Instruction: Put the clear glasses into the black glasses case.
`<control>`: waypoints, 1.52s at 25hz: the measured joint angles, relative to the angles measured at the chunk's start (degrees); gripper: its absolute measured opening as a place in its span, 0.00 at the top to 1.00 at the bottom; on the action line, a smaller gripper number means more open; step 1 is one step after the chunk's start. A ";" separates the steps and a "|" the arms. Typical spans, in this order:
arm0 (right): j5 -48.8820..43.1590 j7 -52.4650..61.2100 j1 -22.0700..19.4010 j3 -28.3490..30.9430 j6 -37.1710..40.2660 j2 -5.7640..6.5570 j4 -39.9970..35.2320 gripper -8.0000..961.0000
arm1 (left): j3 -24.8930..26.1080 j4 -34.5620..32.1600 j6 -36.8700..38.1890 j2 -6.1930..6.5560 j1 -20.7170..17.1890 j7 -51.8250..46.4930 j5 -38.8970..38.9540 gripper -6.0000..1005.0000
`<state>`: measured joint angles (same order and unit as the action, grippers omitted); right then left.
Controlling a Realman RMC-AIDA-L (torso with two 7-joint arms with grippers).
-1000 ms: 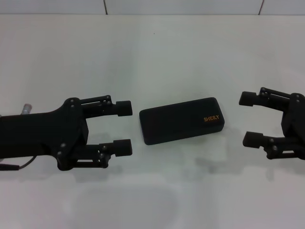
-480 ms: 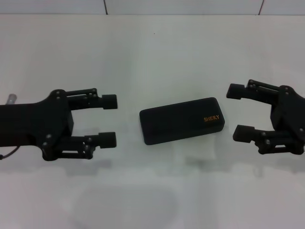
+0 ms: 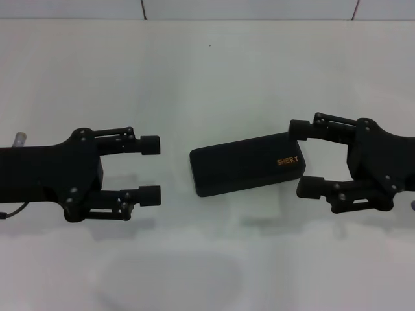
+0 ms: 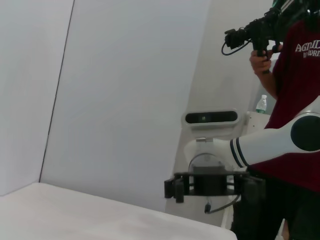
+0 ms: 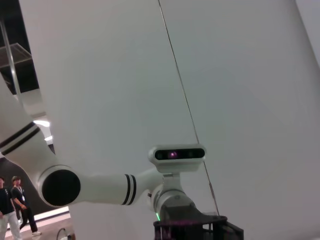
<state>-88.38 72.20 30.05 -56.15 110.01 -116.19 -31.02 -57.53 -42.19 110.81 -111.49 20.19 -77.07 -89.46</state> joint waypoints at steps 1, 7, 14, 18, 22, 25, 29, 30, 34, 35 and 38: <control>0.02 0.00 0.01 -0.11 -0.37 0.00 0.00 0.08 | 0.11 0.00 0.00 -0.10 0.00 0.28 -0.01 0.22; 0.08 0.08 0.58 -0.23 -1.17 0.00 0.20 0.08 | 0.40 0.00 -0.11 -0.28 -0.03 0.98 -0.06 0.22; 0.20 0.08 2.12 -0.89 -1.21 0.00 1.87 0.08 | 0.41 0.02 -0.53 -0.17 -0.33 1.07 -0.10 0.22; 0.23 0.08 2.19 -1.07 -1.21 0.00 1.97 0.08 | 0.41 0.07 -0.82 -0.30 -0.52 1.07 -0.10 0.22; 0.23 0.08 2.18 -1.07 -1.21 0.00 2.01 0.08 | 0.40 0.09 -1.44 -0.43 -0.73 1.07 -0.10 0.22; 0.23 0.07 1.98 -1.07 -1.12 0.00 2.02 0.08 | 0.40 0.09 -1.69 -0.45 -0.76 1.06 -0.10 0.22; 0.23 0.06 1.84 -1.07 -1.06 0.00 2.03 0.08 | 0.40 0.11 -1.81 -0.50 -0.77 1.06 -0.10 0.22; 0.23 0.05 1.82 -1.07 -1.05 0.00 2.07 0.08 | 0.41 0.14 -1.82 -0.51 -0.77 1.05 -0.10 0.22; 0.23 0.05 1.64 -1.07 -0.98 0.00 2.18 0.08 | 0.40 0.57 -1.86 -0.53 -0.77 1.05 -0.10 0.22; 0.23 0.05 1.62 -1.07 -0.96 0.00 2.18 0.08 | 0.40 0.71 -1.86 -0.53 -0.77 1.05 -0.10 0.22; 0.23 0.05 1.59 -1.07 -0.86 0.00 2.28 0.08 | 0.40 1.03 -1.86 -0.53 -0.77 1.06 -0.09 0.22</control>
<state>-88.15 72.25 31.64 -57.21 109.15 -116.19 -28.74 -57.13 -41.16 108.95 -112.01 19.42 -76.01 -89.56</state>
